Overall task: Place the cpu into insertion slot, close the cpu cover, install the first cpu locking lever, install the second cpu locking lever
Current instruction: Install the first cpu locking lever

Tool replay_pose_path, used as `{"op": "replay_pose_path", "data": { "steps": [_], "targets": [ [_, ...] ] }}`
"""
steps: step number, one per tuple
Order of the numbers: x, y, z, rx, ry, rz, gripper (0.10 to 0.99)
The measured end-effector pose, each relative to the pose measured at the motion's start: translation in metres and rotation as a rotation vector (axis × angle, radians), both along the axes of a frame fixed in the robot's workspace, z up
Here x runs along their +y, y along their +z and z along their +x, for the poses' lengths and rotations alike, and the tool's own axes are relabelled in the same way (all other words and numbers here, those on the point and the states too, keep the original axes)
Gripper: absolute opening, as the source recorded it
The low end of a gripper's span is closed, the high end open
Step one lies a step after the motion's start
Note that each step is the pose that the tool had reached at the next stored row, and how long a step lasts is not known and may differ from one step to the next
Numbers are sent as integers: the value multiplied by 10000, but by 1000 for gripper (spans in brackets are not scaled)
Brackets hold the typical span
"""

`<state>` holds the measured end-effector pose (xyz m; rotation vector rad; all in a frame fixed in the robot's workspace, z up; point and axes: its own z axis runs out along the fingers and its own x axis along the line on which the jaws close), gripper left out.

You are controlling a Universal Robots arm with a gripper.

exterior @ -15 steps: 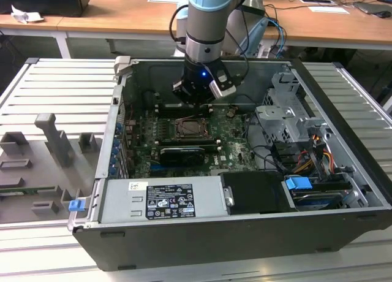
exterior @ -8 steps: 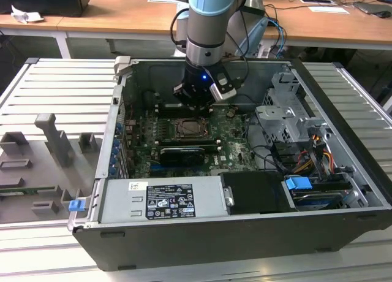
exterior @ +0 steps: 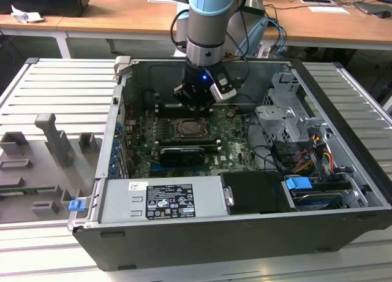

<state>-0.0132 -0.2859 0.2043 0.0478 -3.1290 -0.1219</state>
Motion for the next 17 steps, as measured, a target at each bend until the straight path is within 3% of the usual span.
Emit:
{"op": "replay_pose_path", "data": {
  "steps": [9, 17],
  "targets": [
    [1, -24, 7, -2, 0, -17, 106],
    [-3, 70, 8, -2, 2, -16, 106]
  ]
}}
